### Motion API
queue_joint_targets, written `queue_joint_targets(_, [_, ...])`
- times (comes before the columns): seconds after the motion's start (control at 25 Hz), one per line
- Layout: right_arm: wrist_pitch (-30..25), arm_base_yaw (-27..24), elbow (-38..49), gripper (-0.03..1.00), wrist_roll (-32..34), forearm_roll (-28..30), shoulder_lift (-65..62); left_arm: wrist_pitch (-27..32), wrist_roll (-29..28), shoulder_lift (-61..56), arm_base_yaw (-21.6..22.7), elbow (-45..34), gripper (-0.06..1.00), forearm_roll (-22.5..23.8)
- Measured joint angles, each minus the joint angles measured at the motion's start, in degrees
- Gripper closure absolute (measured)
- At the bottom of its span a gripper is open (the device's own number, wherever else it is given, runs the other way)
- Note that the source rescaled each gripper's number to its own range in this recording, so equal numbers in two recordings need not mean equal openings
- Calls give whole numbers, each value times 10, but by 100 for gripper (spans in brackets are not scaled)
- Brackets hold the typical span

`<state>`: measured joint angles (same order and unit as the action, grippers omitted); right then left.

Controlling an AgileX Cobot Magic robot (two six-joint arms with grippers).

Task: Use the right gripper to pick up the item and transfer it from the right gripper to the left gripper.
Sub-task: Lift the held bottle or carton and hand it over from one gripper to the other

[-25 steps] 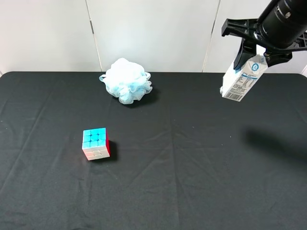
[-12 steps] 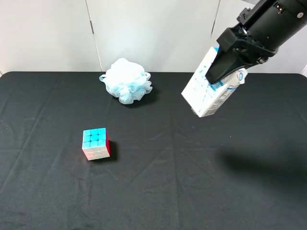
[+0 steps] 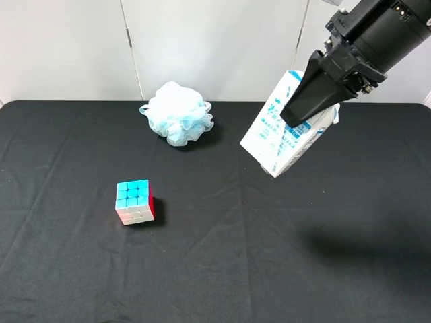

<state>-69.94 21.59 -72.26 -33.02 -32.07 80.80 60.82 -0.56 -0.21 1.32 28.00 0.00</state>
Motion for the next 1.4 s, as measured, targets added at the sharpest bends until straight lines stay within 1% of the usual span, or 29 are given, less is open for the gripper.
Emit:
queue_joint_targets(0.16, [-1,0,0,94,-23,-12,0,0,0,0,0,0,-3,0])
queue_joint_targets(0.24, [0,9,0,94,-31,-16,0,0,0,0,0,0,-3,0])
queue_joint_targets(0.32, [1,31,0,94,-42,-16,0,0,0,0,0,0,-3,0])
queue_joint_targets(0.44, [5,88,0,94,-66,-10,0,0,0,0,0,0,-3,0])
queue_joint_targets(0.56, [13,142,0,94,-71,14,0,0,0,0,0,0,-3,0])
queue_joint_targets(0.68, [32,178,0,94,-89,35,0,0,0,0,0,0,-3,0])
queue_joint_targets(0.84, [56,208,0,94,-154,38,0,0,0,0,0,0,-3,0])
queue_joint_targets(0.92, [74,213,0,94,-189,38,0,0,0,0,0,0,-3,0])
queue_joint_targets(1.0, [95,213,0,94,-209,38,0,0,0,0,0,0,-3,0])
queue_joint_targets(1.08, [112,213,0,94,-217,39,0,0,11,0,0,0,-3,-12])
queue_joint_targets(1.2, [119,213,0,94,-217,39,0,7,51,27,0,8,-3,-54])
queue_joint_targets(1.32, [120,213,0,94,-219,39,0,7,105,84,0,28,-3,-90])
queue_joint_targets(1.4, [120,213,0,94,-219,39,0,7,152,127,0,44,-3,-112])
